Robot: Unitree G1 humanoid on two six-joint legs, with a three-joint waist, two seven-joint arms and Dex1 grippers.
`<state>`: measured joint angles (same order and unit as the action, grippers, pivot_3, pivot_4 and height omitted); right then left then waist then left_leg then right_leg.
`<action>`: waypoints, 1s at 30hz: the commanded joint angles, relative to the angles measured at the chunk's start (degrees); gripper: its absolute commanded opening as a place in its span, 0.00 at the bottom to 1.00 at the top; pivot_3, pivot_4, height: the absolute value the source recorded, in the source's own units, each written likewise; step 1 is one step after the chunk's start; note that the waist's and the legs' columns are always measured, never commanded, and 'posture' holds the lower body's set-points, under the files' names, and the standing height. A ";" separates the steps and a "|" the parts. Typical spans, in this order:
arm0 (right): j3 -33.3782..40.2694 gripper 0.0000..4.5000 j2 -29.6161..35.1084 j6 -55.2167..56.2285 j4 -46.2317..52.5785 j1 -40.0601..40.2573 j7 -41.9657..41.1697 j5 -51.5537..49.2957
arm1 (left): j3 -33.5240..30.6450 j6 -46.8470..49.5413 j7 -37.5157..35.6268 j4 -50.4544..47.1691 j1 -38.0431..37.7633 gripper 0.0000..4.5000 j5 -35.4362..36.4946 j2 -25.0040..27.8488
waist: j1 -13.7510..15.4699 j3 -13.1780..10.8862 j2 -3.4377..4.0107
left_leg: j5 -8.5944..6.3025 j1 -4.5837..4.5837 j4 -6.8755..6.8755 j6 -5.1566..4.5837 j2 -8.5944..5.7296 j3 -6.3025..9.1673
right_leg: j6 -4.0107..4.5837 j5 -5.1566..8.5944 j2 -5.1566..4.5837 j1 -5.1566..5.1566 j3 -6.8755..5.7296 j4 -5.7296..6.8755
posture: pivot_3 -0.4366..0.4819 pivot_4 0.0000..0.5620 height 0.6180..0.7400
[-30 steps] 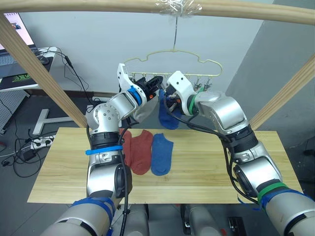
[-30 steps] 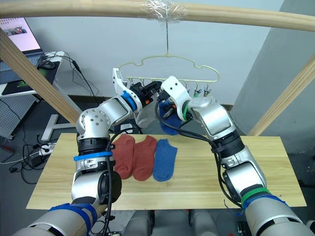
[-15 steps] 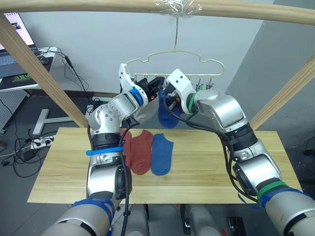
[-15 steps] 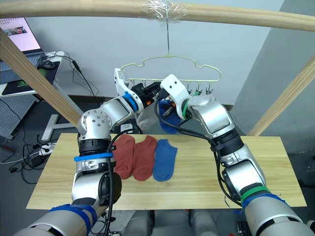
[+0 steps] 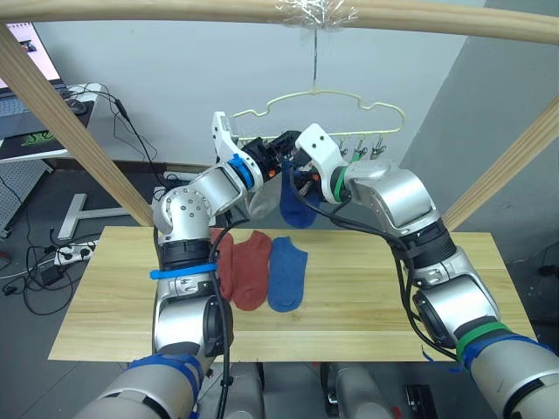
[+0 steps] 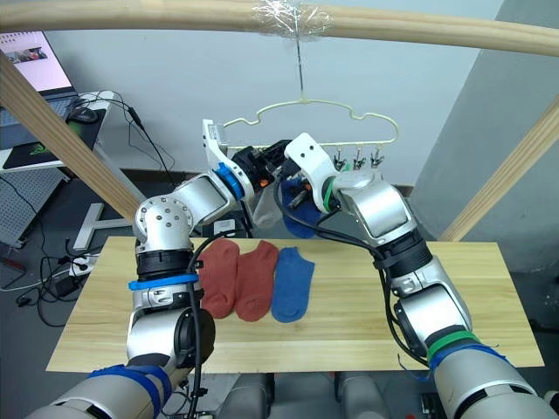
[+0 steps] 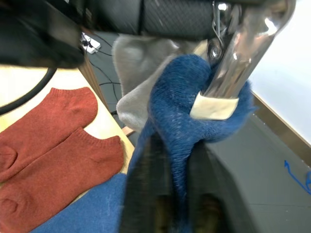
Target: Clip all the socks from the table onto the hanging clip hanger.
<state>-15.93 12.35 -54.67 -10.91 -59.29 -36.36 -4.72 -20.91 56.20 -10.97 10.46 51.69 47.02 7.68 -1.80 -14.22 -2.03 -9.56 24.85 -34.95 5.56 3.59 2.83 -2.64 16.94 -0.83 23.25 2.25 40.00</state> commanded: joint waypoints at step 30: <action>12.06 0.97 -10.50 -10.72 33.02 22.85 26.09 1.12 | 16.31 -20.68 -39.18 -20.01 -14.91 0.49 -12.23 31.15 | 1.84 0.66 0.09 | -0.06 -0.01 0.03 -0.11 0.03 0.05 | 0.07 -0.03 0.03 0.01 -0.05 0.05 | 0.62 0.25 1.00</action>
<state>-5.01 2.45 -65.66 18.30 -36.35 -13.00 -4.41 -4.28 37.78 -47.95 -8.77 35.41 35.28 37.99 0.04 -13.55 -1.94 -9.62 24.83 -34.92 5.44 3.62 2.88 -2.58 16.90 -0.80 23.26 2.21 40.05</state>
